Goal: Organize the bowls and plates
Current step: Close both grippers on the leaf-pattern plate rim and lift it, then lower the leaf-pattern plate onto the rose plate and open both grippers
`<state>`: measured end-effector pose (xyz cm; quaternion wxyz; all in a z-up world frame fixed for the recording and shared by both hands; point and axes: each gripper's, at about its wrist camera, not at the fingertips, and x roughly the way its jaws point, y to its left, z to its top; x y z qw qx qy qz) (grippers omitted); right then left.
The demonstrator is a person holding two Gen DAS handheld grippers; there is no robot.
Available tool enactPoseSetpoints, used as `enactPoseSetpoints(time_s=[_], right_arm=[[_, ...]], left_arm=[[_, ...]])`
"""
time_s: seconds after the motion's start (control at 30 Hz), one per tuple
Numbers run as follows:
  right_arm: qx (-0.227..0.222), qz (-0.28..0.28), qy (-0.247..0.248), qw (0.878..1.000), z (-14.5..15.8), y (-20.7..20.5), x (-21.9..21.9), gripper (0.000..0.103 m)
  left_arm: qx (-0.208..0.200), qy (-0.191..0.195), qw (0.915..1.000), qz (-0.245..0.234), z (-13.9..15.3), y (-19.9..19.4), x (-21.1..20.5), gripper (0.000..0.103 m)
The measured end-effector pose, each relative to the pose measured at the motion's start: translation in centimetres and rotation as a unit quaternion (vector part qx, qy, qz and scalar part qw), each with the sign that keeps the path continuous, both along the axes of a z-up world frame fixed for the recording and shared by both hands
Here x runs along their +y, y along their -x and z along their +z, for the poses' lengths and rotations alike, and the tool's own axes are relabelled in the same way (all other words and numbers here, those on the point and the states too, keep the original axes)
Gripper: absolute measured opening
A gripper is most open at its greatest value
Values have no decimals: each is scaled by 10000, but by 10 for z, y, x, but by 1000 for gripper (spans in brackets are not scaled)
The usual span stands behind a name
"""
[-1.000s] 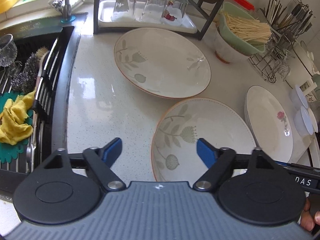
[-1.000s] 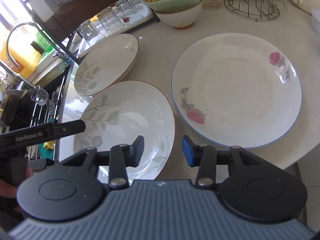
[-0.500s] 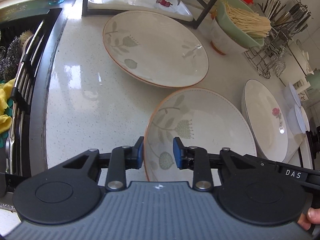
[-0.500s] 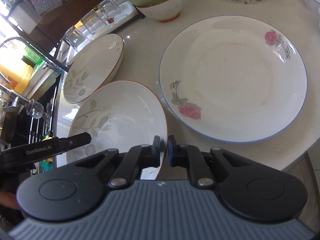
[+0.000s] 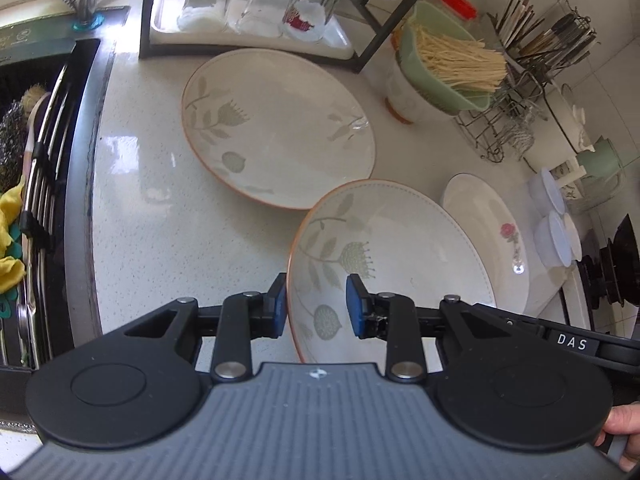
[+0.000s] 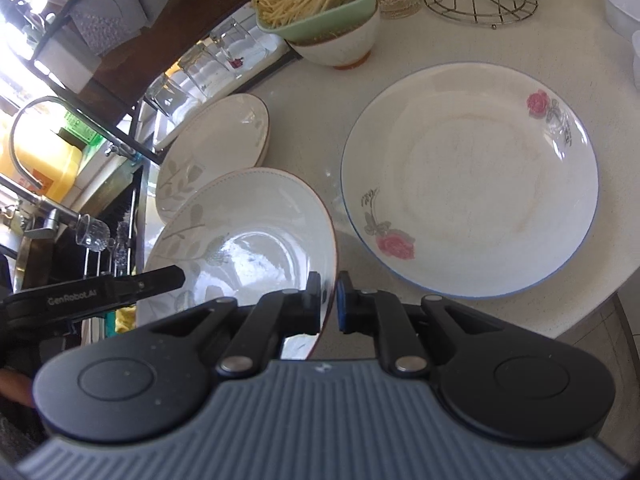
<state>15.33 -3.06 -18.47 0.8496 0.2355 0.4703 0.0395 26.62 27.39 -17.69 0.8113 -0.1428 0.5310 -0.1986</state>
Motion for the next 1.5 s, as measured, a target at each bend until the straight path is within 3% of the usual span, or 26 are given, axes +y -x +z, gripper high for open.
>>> enactPoseSetpoints(time_s=[0.17, 0.43, 0.67, 0.93, 1.13, 1.5], right_arm=[[-6, -63, -82, 9999, 13, 0, -7, 11], [16, -188, -212, 9996, 28, 1, -32, 11], [62, -145, -461, 9988, 29, -12, -79, 11], [165, 63, -405, 9990, 18, -38, -139, 11], [402, 274, -553, 9973, 3, -53, -175, 11], [765, 801, -682, 9915, -20, -81, -207, 11]], left_arm=[[95, 210, 9997, -26, 13, -6, 0, 34], [3, 164, 9996, -251, 34, -13, -28, 34], [103, 414, 9990, -167, 36, -19, -62, 34], [203, 630, 9978, 40, 32, -28, -118, 34], [305, 644, 9974, 136, 22, -39, -151, 34], [483, 160, 9983, 284, 6, -47, -188, 34]])
